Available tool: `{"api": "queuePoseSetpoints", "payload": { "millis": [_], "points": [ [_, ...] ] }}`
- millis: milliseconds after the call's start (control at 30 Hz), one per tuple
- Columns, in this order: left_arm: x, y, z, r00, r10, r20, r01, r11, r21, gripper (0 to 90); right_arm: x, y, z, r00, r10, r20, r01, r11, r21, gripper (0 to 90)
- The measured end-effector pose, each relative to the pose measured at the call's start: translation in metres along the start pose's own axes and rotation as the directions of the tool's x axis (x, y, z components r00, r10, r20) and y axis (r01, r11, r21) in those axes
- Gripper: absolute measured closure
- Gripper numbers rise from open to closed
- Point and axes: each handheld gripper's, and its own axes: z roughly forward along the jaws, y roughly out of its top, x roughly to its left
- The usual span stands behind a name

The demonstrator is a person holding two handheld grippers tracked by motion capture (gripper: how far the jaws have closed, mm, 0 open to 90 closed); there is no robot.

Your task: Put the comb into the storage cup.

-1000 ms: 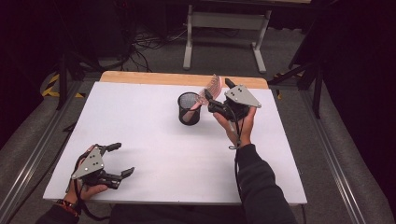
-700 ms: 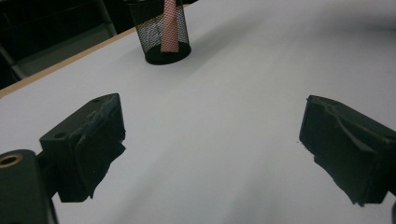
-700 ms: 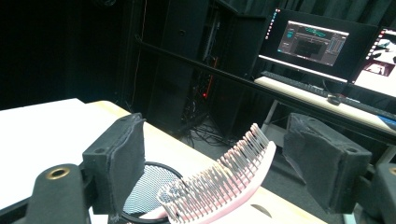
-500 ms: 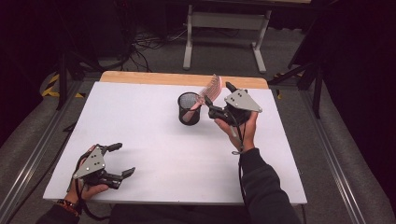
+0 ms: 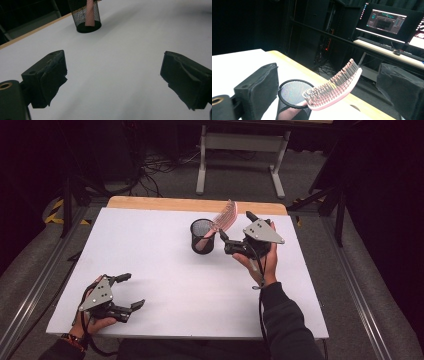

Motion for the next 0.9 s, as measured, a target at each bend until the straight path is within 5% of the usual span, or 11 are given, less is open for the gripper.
{"api": "queuePoseSetpoints", "payload": {
  "millis": [467,900],
  "points": [
    [0.000,0.000,0.000,1.0000,0.000,0.001,0.000,1.0000,0.001,7.8,0.010,0.000,-0.009,0.9974,-0.069,-0.017,0.070,0.997,0.023,6.0],
    [0.000,0.000,0.000,1.0000,0.006,0.004,-0.006,1.0000,0.004,7.8,0.013,-0.006,-0.017,0.9971,-0.071,-0.029,0.071,0.997,0.017,7.1]
  ]
}}
